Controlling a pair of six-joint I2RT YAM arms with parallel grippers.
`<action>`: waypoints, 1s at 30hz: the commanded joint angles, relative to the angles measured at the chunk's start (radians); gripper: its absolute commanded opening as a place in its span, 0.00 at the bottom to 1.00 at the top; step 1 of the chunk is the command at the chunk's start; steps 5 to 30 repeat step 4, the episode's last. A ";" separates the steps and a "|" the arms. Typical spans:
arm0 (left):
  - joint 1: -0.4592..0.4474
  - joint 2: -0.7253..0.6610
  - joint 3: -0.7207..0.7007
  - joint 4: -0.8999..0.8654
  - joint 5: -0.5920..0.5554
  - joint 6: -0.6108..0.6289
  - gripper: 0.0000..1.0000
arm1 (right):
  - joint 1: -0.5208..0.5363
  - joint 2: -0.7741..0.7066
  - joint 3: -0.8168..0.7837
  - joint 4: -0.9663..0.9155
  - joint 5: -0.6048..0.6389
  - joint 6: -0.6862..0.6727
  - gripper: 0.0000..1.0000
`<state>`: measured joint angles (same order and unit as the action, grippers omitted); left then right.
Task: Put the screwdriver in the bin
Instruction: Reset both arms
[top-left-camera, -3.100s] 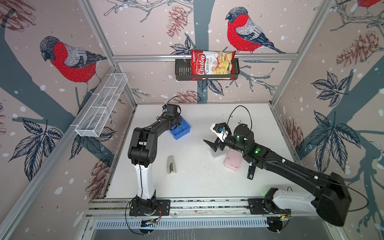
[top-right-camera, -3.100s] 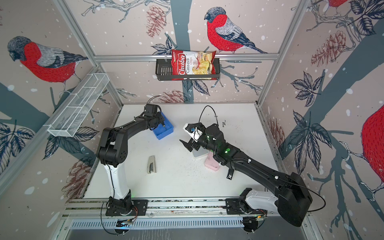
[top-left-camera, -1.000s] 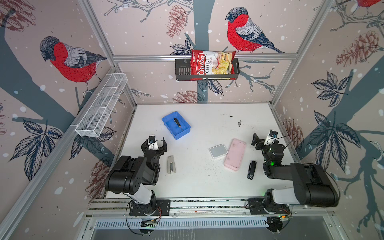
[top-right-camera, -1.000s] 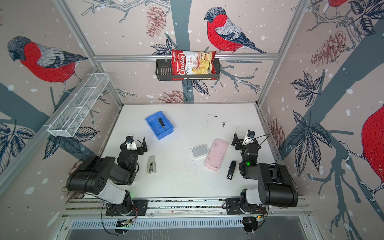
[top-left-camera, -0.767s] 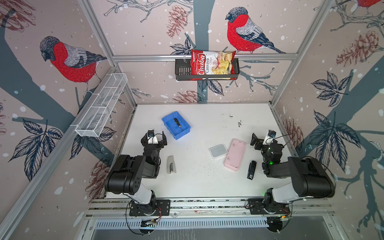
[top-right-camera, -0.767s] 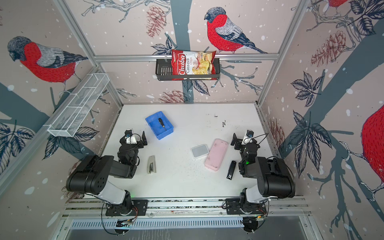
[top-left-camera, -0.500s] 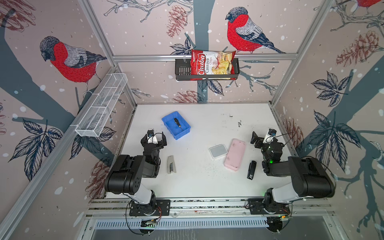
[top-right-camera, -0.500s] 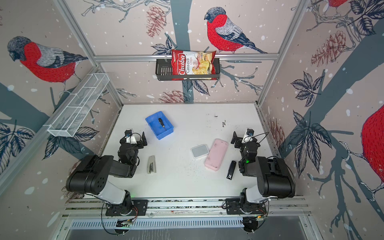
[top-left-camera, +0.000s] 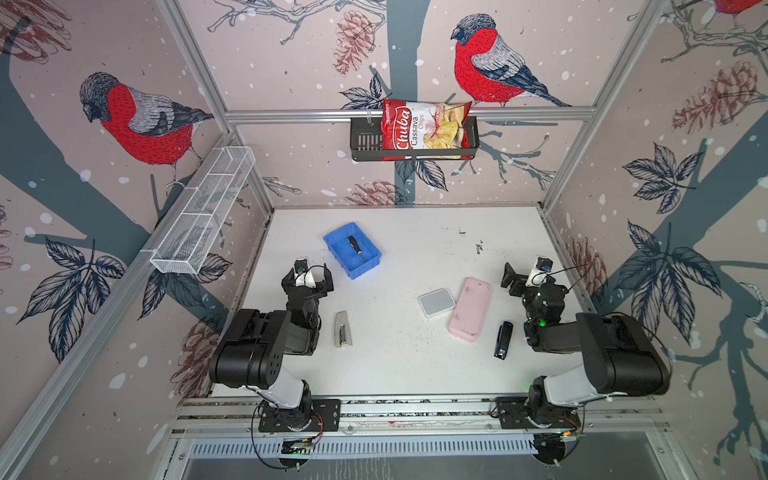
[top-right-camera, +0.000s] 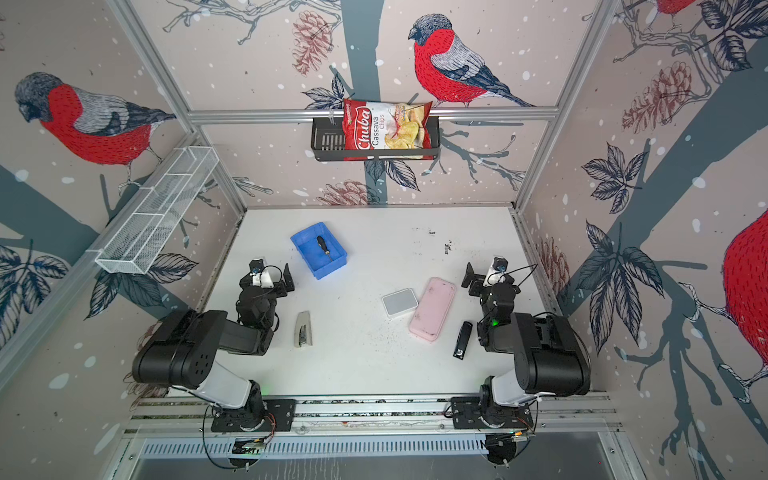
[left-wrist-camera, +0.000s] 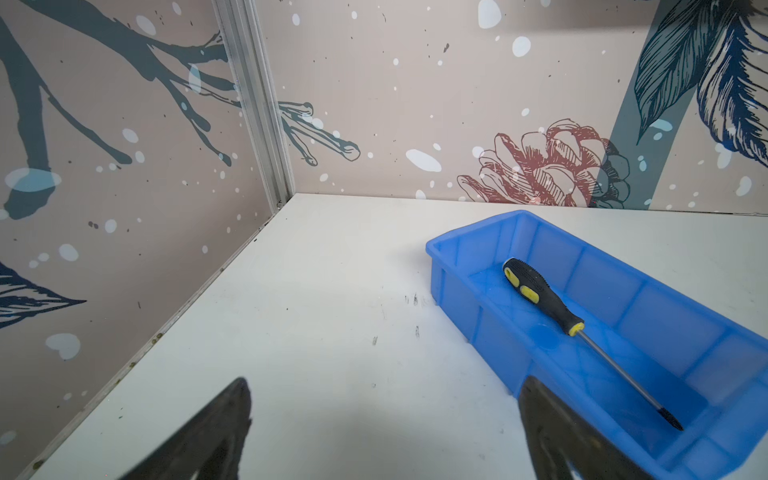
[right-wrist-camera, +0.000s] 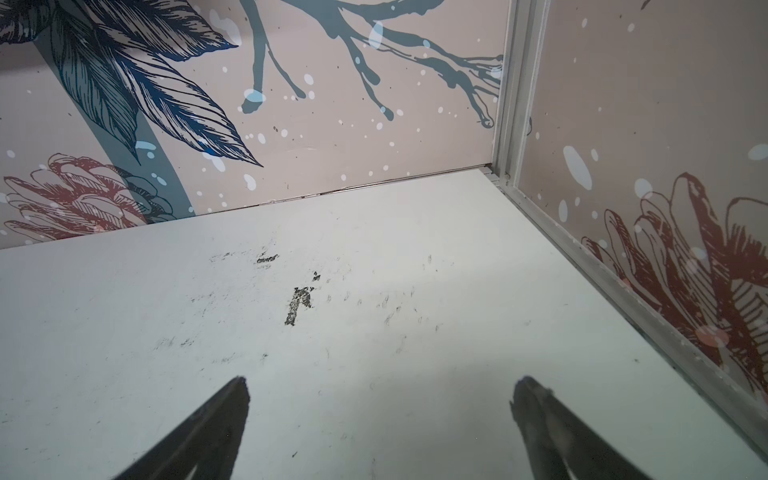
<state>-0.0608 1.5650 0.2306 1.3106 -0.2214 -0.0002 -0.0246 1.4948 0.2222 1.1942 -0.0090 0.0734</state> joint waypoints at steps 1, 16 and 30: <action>0.003 -0.001 0.006 0.001 -0.013 0.000 0.98 | 0.001 0.000 0.005 0.010 0.007 -0.007 1.00; 0.003 -0.004 -0.002 0.013 -0.011 0.000 0.98 | 0.002 0.001 0.004 0.011 0.007 -0.007 0.99; 0.003 -0.004 -0.002 0.013 -0.011 0.000 0.98 | 0.002 0.001 0.004 0.011 0.007 -0.007 0.99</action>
